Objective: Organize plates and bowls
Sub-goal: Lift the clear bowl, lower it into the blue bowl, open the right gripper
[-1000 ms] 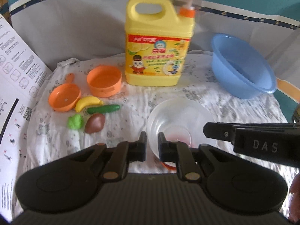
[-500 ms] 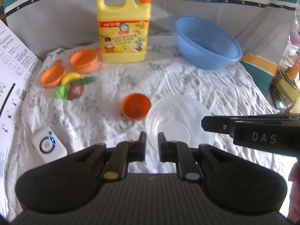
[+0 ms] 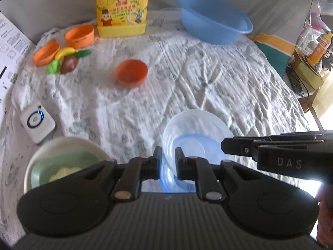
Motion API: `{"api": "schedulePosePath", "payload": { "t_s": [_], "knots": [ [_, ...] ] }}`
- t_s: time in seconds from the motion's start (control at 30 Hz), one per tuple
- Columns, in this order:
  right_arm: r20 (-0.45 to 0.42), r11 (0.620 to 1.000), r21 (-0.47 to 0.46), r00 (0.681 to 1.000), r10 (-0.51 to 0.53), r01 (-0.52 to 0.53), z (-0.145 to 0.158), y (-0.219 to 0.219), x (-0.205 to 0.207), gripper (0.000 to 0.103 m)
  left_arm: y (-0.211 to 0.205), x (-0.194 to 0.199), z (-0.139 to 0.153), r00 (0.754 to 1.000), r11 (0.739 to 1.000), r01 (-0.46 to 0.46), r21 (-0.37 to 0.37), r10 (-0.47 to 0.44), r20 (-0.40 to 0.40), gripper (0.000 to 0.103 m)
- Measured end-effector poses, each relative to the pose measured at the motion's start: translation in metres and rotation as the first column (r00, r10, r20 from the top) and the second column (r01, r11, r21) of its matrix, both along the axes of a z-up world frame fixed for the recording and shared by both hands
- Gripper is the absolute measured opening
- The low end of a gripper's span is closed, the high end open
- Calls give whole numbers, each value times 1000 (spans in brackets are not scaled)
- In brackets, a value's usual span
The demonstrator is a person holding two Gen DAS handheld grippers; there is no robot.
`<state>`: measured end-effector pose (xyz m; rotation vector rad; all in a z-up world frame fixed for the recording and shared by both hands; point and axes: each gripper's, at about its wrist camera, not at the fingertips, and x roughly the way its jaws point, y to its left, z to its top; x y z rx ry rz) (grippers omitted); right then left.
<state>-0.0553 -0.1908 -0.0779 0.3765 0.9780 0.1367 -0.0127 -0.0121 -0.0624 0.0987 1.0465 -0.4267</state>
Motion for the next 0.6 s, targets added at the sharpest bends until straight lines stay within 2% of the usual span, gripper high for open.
{"api": "schedulePosePath", "payload": {
  "t_s": [0.6],
  "knots": [
    [-62,1000,4,998,18,-18,-13,3,-7,14,-5,-9,-16,999,999,21,25,-20,-50,17]
  ]
}}
